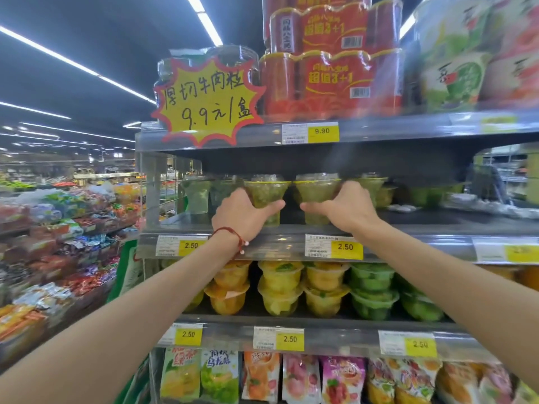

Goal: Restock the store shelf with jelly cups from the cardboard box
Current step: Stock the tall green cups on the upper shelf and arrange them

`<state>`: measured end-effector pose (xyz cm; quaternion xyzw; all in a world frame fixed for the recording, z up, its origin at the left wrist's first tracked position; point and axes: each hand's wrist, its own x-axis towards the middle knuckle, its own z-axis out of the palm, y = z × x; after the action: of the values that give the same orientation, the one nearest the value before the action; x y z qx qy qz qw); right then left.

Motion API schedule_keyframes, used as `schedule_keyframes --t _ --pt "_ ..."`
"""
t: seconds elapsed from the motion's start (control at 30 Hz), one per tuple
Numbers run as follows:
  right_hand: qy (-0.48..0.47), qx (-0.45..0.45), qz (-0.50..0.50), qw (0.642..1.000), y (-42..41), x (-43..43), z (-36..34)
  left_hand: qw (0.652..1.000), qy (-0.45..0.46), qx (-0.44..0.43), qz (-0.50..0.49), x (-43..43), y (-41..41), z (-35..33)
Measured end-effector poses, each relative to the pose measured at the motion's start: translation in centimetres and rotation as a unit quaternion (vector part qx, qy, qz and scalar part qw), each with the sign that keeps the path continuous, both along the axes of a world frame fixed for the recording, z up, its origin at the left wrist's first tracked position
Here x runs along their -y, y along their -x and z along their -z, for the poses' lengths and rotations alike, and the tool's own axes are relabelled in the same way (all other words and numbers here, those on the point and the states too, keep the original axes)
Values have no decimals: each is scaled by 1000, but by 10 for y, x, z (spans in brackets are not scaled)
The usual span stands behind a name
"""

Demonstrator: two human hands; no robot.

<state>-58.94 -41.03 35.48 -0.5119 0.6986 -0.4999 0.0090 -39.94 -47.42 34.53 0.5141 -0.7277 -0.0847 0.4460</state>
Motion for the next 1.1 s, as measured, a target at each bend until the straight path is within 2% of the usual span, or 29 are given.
schedule_keyframes --t 0.3,0.53,0.7,0.8,0.97,1.03,1.1 --pt "-29 -112 85 990 -20 -26 4 995 30 87 -44 -7 2 4" --pt "-36 -125 103 986 -28 -36 8 988 44 126 -76 -9 10 3" --pt "-60 -138 99 984 -30 -49 15 985 6 167 -34 -18 3 10" --pt "-41 -128 105 985 -36 -61 26 992 37 122 -20 -32 -2 26" --pt "65 -41 71 994 -67 -87 64 987 131 -75 55 -62 -10 67" --pt "89 -31 50 994 -85 -99 86 980 146 -107 85 -77 -18 90" --pt "83 -13 17 996 -102 -112 110 979 146 -102 103 -89 -29 116"
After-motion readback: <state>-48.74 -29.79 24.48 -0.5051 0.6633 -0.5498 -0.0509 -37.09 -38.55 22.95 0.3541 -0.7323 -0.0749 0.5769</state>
